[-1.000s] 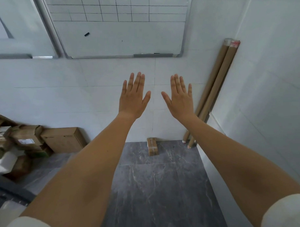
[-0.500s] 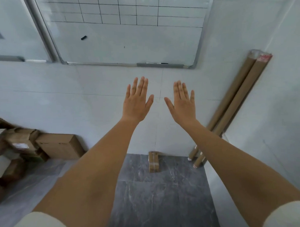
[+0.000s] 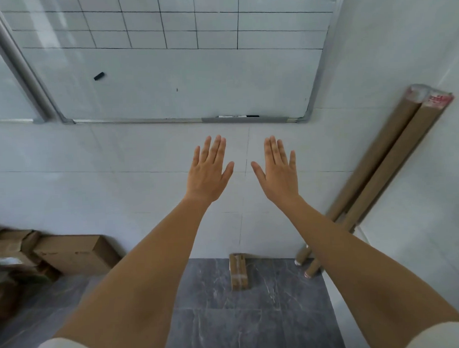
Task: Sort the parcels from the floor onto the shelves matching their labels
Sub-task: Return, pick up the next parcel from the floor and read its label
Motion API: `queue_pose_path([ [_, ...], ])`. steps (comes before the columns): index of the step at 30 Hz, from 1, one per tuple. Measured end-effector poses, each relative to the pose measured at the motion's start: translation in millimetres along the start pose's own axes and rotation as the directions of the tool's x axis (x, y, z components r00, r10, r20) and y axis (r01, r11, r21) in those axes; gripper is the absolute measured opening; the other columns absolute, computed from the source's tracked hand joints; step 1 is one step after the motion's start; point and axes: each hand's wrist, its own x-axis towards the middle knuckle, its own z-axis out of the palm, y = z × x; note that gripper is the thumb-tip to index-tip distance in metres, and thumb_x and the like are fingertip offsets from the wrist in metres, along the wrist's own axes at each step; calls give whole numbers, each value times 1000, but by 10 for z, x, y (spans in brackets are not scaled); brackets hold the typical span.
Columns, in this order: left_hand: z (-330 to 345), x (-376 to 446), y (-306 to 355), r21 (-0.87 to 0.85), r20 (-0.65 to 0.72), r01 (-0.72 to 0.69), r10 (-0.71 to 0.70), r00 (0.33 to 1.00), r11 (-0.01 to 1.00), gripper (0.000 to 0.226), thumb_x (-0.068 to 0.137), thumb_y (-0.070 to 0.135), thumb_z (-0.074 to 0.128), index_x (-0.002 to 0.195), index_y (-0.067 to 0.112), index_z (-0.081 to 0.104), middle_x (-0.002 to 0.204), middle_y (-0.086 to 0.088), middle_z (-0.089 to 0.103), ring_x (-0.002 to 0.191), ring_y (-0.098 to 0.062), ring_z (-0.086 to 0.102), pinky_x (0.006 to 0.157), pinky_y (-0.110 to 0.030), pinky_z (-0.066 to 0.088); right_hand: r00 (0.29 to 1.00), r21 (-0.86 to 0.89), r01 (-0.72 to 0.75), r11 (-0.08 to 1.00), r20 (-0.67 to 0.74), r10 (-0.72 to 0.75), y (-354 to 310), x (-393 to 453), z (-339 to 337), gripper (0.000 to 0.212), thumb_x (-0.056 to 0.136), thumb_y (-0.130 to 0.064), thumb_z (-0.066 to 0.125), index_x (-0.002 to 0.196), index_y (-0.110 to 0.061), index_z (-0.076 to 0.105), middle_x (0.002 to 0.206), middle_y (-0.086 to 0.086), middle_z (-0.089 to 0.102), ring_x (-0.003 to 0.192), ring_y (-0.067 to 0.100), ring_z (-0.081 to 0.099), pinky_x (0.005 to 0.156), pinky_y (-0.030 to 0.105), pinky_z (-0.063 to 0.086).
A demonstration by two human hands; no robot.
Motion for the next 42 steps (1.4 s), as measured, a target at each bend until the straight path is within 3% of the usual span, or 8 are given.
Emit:
queue_pose_path([
  [6,420,320,-84,-7,66,4,-4,998,1000,67,102,48,16,157,12,1,166,-2,0,153,-21,-5,124,-40,-2,998,12,-7,1000,63,7,123,330,382,73,109,-51,27,165,-10,3,174,6,1,161,22,-1,129,49,-2],
  [12,1019,498,-122,3,219,90,-89,972,996,66,104,48,16,157,13,-1,166,-2,-2,152,-21,-7,123,-40,-4,983,37,15,999,180,-21,414,541,924,72,109,-50,27,165,-10,4,174,6,1,161,23,-1,129,49,-1],
  [21,2388,373,-258,-61,418,225,-179,890,973,66,104,48,16,157,13,1,166,-2,-1,152,-20,-7,124,-39,-4,914,94,8,996,404,-46,823,382,2356,71,109,-49,28,165,-10,8,174,7,5,161,24,4,129,48,3],
  [27,4061,-11,-340,-119,539,340,-227,811,933,66,103,49,17,157,13,3,166,-1,1,152,-19,-6,124,-38,-2,852,104,-69,992,524,4,1229,11,3894,70,109,-48,29,165,-9,10,173,7,6,161,24,4,129,48,5],
  [34,6446,-625,-492,-195,635,545,-318,704,816,70,102,51,25,157,13,5,166,-2,3,152,-20,-5,124,-40,0,787,75,-111,991,616,42,1789,-561,6182,65,112,-44,27,165,-13,6,174,4,2,161,21,0,129,46,3],
  [40,8460,-1052,-698,-384,672,752,-397,625,535,70,102,48,33,157,13,9,165,-4,7,152,-22,-1,124,-41,4,735,66,-74,995,678,10,2200,-1033,8153,65,112,-40,26,165,-13,-1,174,4,-5,161,22,-4,130,47,3],
  [42,9097,-1184,-732,-434,704,793,-388,595,427,72,101,49,37,157,12,9,165,-5,8,152,-21,2,124,-40,5,714,104,-153,983,700,37,2308,-1191,8780,67,112,-38,28,165,-11,0,174,5,-4,161,21,-3,130,47,8],
])
